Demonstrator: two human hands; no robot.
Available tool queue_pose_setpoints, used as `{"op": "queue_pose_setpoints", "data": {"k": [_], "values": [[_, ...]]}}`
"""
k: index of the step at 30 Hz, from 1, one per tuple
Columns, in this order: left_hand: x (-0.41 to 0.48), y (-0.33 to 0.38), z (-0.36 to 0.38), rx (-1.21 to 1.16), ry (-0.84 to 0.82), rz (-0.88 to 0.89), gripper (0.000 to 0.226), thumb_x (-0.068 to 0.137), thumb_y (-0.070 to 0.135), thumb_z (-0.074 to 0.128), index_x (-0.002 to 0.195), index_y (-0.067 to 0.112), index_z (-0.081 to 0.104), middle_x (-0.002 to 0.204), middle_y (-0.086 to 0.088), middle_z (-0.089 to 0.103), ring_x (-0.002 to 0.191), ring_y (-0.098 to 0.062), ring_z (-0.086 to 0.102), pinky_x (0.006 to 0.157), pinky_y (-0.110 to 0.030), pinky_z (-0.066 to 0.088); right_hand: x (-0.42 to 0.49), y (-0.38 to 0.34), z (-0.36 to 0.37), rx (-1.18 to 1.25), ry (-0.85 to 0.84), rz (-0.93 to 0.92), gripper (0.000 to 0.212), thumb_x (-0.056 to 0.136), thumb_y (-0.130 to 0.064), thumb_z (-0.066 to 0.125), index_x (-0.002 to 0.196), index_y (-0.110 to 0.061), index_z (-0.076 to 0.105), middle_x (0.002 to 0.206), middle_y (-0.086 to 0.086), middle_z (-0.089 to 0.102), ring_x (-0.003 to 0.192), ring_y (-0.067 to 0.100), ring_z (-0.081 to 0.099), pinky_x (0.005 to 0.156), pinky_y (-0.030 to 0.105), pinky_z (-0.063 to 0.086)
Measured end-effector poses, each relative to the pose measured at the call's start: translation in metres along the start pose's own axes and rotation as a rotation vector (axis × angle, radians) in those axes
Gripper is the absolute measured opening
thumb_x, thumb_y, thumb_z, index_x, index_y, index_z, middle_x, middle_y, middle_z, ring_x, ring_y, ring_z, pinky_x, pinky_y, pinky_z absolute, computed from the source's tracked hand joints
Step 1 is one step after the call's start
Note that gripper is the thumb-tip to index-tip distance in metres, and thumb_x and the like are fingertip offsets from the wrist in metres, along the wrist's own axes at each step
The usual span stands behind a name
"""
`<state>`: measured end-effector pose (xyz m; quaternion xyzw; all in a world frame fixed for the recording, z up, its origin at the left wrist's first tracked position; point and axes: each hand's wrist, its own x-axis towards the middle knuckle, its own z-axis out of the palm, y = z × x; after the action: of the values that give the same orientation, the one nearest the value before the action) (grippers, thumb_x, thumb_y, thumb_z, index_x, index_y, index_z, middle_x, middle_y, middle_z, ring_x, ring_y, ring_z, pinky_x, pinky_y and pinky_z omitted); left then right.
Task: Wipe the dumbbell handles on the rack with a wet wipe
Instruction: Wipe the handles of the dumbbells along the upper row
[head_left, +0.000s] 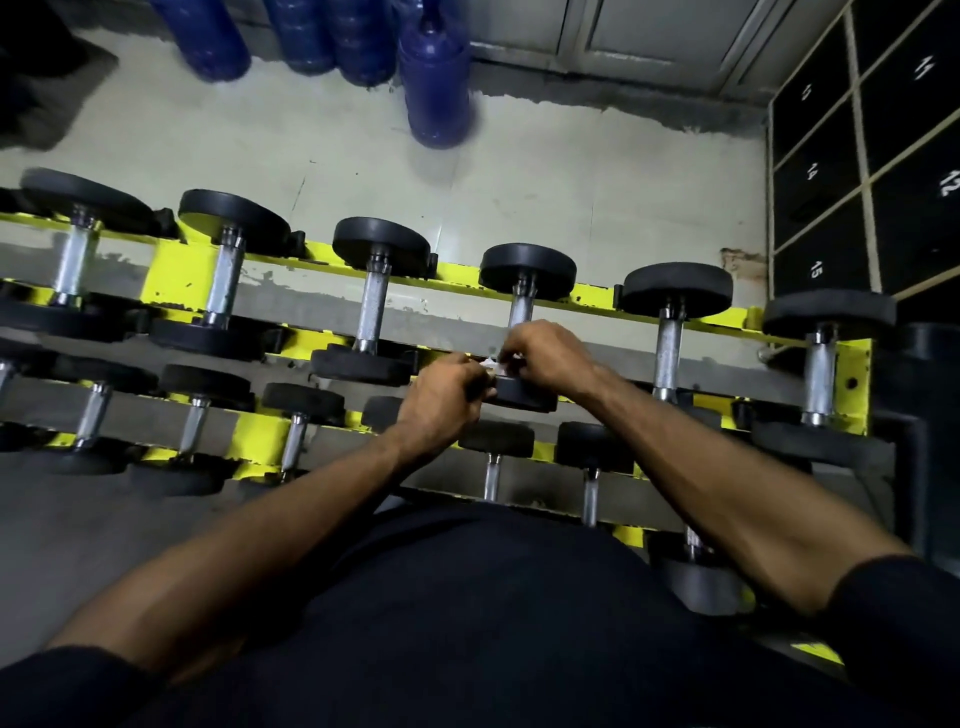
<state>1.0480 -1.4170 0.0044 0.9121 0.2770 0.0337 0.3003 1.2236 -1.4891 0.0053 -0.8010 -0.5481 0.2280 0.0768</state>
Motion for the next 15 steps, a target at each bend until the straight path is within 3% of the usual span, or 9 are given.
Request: {"op": "queue_pose_setpoints", "data": {"k": [5,8,11,15], "values": [[0.004,-0.011,-0.006,0.028,-0.066,0.088,0.020,0.090,0.030,0.070,0.107,0.020,0.075,0.099,0.001,0.063,0.088,-0.023,0.062,0.071,-0.030,0.050,0.030,-0.032,-0.017,-0.407,-0.262,-0.120,0.015,0.088,-0.025,0.068,0.100,-0.017,0.074,0.093,0.006,0.064,0.081,0.024,0.058,0.066,0.031,0.047],[0.008,-0.012,-0.010,0.060,-0.099,0.150,0.027,0.090,0.031,0.071,0.112,0.018,0.074,0.106,-0.002,0.067,0.092,-0.025,0.063,0.076,-0.034,0.053,0.042,-0.044,-0.013,-0.515,-0.374,-0.132,0.010,0.090,-0.023,0.064,0.093,-0.016,0.069,0.087,0.004,0.060,0.076,0.023,0.056,0.065,0.030,0.045],[0.010,-0.014,-0.012,0.073,-0.106,0.172,0.031,0.088,0.036,0.072,0.113,0.018,0.074,0.104,-0.003,0.066,0.091,-0.025,0.063,0.075,-0.037,0.054,0.042,-0.037,-0.014,-0.429,-0.349,-0.152,0.005,0.087,-0.018,0.066,0.088,-0.015,0.069,0.084,0.005,0.059,0.077,0.025,0.058,0.065,0.029,0.046],[0.013,-0.012,-0.014,0.082,-0.115,0.169,0.033,0.085,0.045,0.074,0.107,0.020,0.075,0.095,0.001,0.062,0.082,-0.021,0.060,0.070,-0.036,0.053,0.020,-0.003,-0.005,-0.013,-0.076,-0.012,0.011,0.079,-0.025,0.078,0.087,-0.019,0.077,0.084,-0.001,0.072,0.075,0.015,0.065,0.064,0.030,0.053]]}}
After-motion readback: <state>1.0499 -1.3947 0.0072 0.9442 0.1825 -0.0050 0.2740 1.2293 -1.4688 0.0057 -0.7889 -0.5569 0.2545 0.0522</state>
